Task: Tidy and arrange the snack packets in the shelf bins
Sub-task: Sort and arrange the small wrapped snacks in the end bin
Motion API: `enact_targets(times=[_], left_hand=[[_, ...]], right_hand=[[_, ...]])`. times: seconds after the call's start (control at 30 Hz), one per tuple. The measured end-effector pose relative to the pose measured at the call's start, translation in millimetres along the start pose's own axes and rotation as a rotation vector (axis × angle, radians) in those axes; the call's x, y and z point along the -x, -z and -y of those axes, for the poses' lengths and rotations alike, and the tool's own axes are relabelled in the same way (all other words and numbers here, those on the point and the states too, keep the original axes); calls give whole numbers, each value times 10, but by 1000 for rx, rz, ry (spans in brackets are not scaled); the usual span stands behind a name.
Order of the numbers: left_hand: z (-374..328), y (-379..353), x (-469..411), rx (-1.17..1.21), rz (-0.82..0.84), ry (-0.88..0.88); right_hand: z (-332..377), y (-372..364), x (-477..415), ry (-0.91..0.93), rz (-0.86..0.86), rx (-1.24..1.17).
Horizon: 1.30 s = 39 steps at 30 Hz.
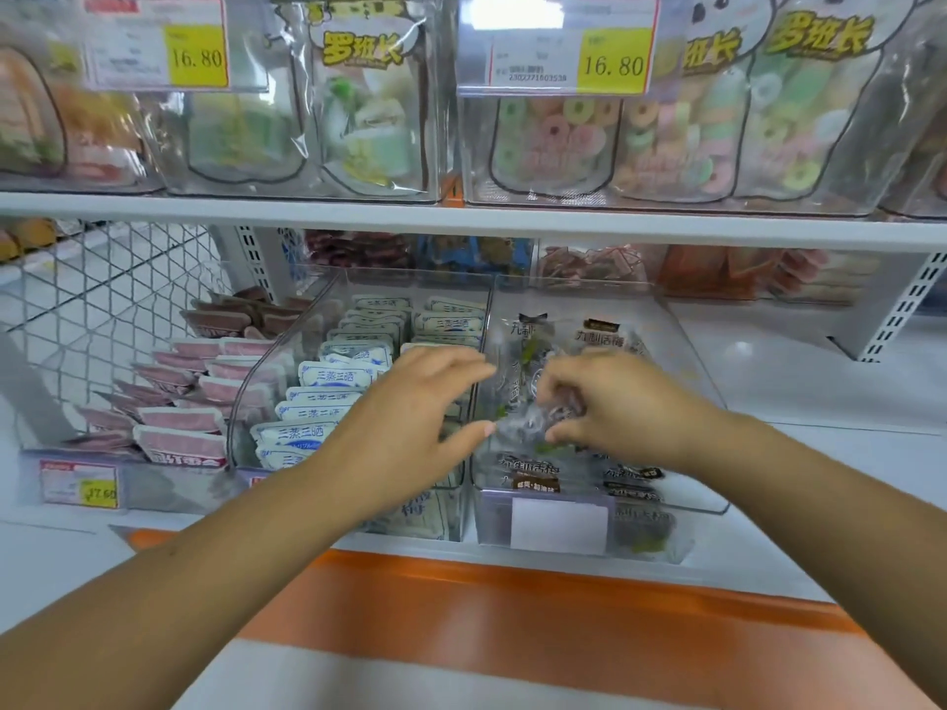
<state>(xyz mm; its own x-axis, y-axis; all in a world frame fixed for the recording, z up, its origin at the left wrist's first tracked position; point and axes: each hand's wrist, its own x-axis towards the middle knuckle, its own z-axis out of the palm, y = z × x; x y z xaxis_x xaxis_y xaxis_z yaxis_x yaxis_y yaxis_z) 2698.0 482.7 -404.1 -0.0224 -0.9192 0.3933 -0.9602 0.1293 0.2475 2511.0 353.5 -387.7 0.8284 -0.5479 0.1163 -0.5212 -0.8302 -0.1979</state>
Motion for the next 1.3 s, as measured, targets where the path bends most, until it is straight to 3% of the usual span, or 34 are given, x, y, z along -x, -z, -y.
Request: enact_targets(times=[0.13,0.4,0.53,0.7,0.73,0.8,0.9,1.07,1.3], left_hand=[[116,-49,45,-11,22,-29],[183,-117,-29,40,10,-52],[194,-104,-56,46,17,-64],[125,-116,-68,-90,4,-146],[88,-127,-76,-122,14,-171],[5,-151,-113,-164,44,-228],[-87,-215,-177,-220,107,-289],[-225,-294,-269,-232,234,-305],[-209,-332,-300,-223,176,-307]], right_hand=[[-12,-144,-188,-55,114,-204],[34,-308,-332,35,233,-1],[-134,-214,-298,-193,383,-444],[-192,-59,-125,-136,534,-399],[-200,21,-110,-133,540,-408],[-281,259,-88,-135,396,-405],[-471,509,-45,-199,129,-246],[-612,252,-125,-166,213,120],[-641,26,-246,-142,182,450]])
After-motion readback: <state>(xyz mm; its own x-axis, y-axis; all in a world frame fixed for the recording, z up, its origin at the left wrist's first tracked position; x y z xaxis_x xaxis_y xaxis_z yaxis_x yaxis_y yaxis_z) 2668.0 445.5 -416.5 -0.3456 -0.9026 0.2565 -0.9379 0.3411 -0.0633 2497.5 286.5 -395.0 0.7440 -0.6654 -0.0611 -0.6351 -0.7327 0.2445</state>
